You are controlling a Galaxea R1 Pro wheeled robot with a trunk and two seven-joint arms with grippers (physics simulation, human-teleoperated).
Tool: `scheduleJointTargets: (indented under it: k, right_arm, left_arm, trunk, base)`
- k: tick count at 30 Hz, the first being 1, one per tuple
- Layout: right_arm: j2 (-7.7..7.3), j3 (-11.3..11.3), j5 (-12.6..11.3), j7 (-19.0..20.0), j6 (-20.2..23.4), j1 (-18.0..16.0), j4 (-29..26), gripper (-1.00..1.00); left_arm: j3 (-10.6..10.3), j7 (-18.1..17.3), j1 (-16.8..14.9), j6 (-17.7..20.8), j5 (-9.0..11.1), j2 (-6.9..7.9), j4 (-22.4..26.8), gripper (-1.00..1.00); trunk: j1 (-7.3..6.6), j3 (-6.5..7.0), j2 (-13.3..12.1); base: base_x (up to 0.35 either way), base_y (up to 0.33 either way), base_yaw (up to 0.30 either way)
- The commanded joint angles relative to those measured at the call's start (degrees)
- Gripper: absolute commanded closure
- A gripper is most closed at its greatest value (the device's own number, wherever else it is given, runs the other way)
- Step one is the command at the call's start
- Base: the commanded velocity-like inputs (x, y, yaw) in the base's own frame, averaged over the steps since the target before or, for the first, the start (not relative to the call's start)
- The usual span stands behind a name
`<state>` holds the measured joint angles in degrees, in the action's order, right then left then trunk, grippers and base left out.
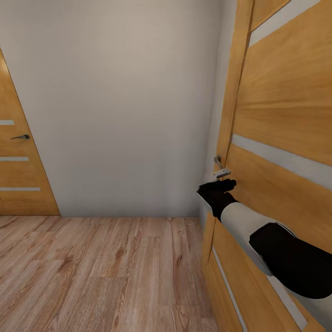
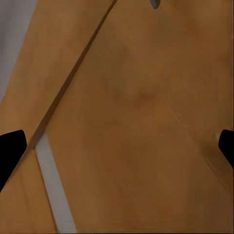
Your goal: Move the two storage containers from the living room to the garage. In the garage, place one container on the floor and stack the other container on top of it (either order is fine).
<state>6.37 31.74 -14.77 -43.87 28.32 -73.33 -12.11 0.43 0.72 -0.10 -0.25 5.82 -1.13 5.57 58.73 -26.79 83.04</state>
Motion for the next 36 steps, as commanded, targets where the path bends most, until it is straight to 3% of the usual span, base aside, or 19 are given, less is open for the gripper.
scheduleJointTargets:
  k: [1, 7, 20, 28, 31, 36]
  right_arm:
    - [-1.46, 0.34, 0.54, -0.42, 1.13, -0.05, -0.02, -1.00]
    - [-3.34, 0.34, 0.53, -0.42, 1.05, -0.06, -0.02, -1.00]
    - [-5.22, 0.34, 0.53, -0.42, 1.04, -0.22, -0.01, -1.00]
    - [-7.50, 0.34, 0.53, -0.42, 0.93, -0.48, -0.02, -1.00]
    - [-7.44, 0.32, 0.53, -0.42, 0.88, -0.49, -0.02, -1.00]
    - [-5.68, 0.21, 0.58, -0.44, 0.86, -0.49, -0.02, -1.00]
  left_arm:
    - [0.01, 0.08, 0.01, -0.02, 0.60, -0.01, 0.06, -1.00]
    - [0.01, 0.08, 0.01, -0.02, 0.60, -0.01, 0.06, -1.00]
    - [0.01, 0.08, 0.01, -0.02, 0.60, -0.01, 0.06, -1.00]
    - [0.01, 0.08, 0.01, -0.02, 0.60, -0.01, 0.06, -1.00]
    - [0.01, 0.08, 0.01, -0.02, 0.60, -0.01, 0.06, -1.00]
    - [0.01, 0.08, 0.01, -0.02, 0.60, -0.01, 0.06, -1.00]
  trunk:
    - [0.00, -0.06, 0.04]
    - [0.00, -0.06, 0.04]
    - [0.00, -0.06, 0.04]
    - [0.00, -0.06, 0.04]
    - [0.00, -0.06, 0.04]
    - [0.00, -0.06, 0.04]
  base:
    - [0.000, 0.000, 0.000]
    - [0.000, 0.000, 0.000]
    - [0.000, 0.000, 0.000]
    - [0.000, 0.000, 0.000]
    - [0.000, 0.000, 0.000]
    - [0.000, 0.000, 0.000]
